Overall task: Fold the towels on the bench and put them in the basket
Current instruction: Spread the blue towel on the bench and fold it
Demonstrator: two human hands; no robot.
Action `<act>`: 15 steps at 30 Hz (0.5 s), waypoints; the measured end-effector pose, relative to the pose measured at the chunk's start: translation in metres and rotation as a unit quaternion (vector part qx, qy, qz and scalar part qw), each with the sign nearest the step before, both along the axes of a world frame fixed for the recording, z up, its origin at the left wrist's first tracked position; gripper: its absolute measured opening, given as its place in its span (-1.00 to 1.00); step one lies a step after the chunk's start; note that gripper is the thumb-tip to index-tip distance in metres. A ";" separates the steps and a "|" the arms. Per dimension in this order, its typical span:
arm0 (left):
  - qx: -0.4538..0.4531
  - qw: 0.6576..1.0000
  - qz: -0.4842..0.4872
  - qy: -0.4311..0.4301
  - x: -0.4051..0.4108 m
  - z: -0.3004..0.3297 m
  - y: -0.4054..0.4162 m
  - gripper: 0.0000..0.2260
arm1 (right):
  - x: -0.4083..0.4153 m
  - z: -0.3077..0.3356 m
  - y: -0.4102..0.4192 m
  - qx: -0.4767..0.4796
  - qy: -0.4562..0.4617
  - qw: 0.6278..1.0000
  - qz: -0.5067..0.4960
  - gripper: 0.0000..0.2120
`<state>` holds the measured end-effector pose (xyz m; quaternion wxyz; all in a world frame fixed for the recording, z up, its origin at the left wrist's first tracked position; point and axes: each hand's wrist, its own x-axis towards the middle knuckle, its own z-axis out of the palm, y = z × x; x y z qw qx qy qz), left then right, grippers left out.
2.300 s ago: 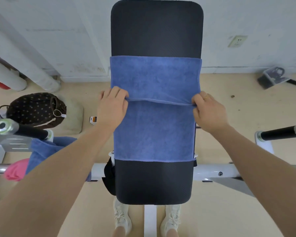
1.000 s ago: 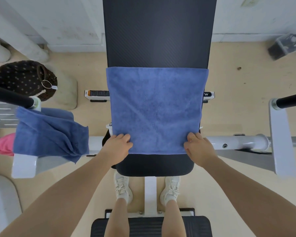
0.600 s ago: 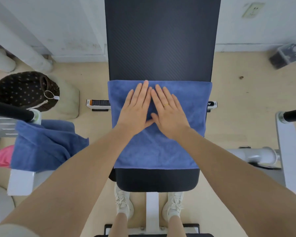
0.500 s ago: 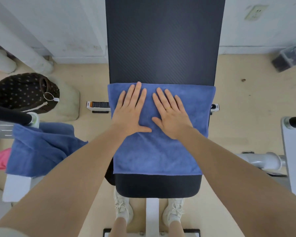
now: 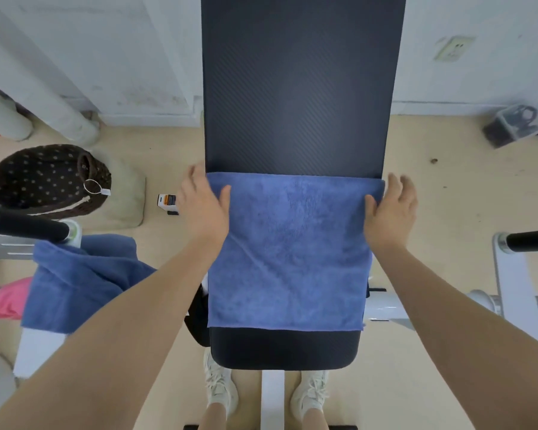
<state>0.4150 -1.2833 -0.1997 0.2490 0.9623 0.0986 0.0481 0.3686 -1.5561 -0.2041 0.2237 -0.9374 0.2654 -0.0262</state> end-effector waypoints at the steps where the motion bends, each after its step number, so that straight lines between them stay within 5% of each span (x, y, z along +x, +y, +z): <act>1: -0.042 0.997 0.058 0.030 0.001 0.001 0.002 -0.56 | 0.001 0.004 -0.001 0.047 -0.001 0.997 -0.066 -0.54; 4: -0.172 0.972 0.125 0.096 0.010 0.004 0.005 -0.69 | 0.008 0.010 -0.001 0.162 0.000 0.973 -0.162 -0.72; 8: -0.406 0.884 0.185 0.142 0.019 0.018 0.000 -0.76 | 0.018 0.016 0.000 0.234 0.009 0.958 -0.168 -0.67; 10: -0.451 0.860 0.194 0.138 0.021 0.020 0.002 -0.87 | 0.020 0.019 -0.001 0.302 0.009 0.932 -0.198 -0.70; 12: -0.492 0.836 0.203 0.132 0.019 0.022 0.002 -0.93 | 0.022 0.019 -0.006 0.313 0.000 0.925 -0.214 -0.93; 15: -0.525 0.817 0.216 0.105 0.020 0.025 0.001 -0.95 | 0.028 0.025 -0.010 0.317 -0.046 0.923 -0.211 -0.88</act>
